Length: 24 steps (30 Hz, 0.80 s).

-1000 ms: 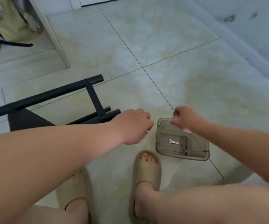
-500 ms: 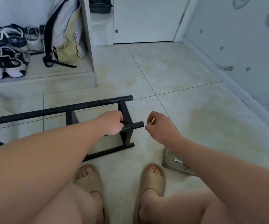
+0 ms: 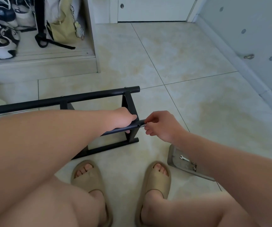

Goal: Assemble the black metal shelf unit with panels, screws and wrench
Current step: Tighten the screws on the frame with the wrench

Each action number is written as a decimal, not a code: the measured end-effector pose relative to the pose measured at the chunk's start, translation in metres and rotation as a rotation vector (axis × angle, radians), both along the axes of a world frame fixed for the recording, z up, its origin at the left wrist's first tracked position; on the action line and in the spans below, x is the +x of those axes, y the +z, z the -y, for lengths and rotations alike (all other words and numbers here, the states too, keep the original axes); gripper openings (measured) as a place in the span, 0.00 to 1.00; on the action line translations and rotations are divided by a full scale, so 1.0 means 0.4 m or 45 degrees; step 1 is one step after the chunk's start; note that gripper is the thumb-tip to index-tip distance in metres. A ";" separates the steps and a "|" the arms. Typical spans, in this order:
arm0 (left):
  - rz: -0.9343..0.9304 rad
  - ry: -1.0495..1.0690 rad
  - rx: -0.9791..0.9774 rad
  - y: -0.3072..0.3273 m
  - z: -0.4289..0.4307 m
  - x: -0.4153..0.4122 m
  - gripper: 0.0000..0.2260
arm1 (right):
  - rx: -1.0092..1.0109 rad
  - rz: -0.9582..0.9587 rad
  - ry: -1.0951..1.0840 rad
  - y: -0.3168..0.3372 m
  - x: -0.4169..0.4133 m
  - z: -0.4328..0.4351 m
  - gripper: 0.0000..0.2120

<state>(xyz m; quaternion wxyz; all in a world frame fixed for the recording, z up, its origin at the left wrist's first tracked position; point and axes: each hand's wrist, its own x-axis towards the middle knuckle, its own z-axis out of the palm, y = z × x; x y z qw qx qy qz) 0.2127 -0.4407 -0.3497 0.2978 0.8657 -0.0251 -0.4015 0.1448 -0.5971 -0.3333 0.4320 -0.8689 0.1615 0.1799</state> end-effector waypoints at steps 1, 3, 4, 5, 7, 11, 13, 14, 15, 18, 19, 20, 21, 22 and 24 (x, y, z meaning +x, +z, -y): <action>-0.052 0.020 -0.007 0.000 0.004 0.002 0.15 | 0.017 0.000 0.010 0.000 0.002 0.001 0.08; -0.114 0.071 -0.046 -0.001 0.005 0.008 0.15 | 0.029 0.019 0.026 0.000 0.007 0.005 0.07; -0.132 0.102 -0.071 -0.001 0.003 0.012 0.16 | 0.020 0.032 0.033 0.000 0.008 0.007 0.06; -0.148 0.125 -0.085 0.000 0.000 0.015 0.16 | 0.011 0.044 0.037 0.000 0.008 0.008 0.05; -0.171 0.152 -0.096 -0.003 -0.003 0.019 0.16 | 0.013 0.061 0.043 0.002 0.006 0.011 0.03; -0.161 0.170 -0.084 -0.005 -0.001 0.014 0.16 | 0.063 0.027 0.093 0.008 -0.004 0.010 0.06; -0.145 0.163 -0.063 -0.004 0.001 0.010 0.16 | 0.040 0.016 0.119 0.006 -0.011 0.010 0.07; -0.139 0.162 -0.057 -0.003 0.001 0.009 0.16 | 0.026 0.014 0.126 0.004 -0.014 0.010 0.07; -0.134 0.162 -0.055 -0.002 0.002 0.008 0.16 | 0.015 0.013 0.136 0.003 -0.017 0.010 0.06; -0.126 0.171 -0.059 0.000 0.003 0.005 0.17 | -0.028 0.025 0.188 0.000 -0.028 0.006 0.06; -0.123 0.172 -0.063 0.001 0.003 0.004 0.17 | -0.041 0.031 0.206 -0.002 -0.032 0.004 0.07; -0.120 0.174 -0.066 0.002 0.003 0.002 0.16 | -0.055 0.035 0.224 -0.004 -0.035 0.002 0.08; -0.118 0.176 -0.071 0.003 0.003 0.001 0.16 | -0.071 0.036 0.241 -0.005 -0.037 -0.001 0.10; -0.115 0.176 -0.072 0.004 0.003 0.001 0.16 | -0.089 0.038 0.254 -0.005 -0.039 -0.003 0.11; -0.116 0.185 -0.074 0.003 0.004 0.002 0.16 | -0.101 0.053 0.265 -0.005 -0.038 -0.005 0.11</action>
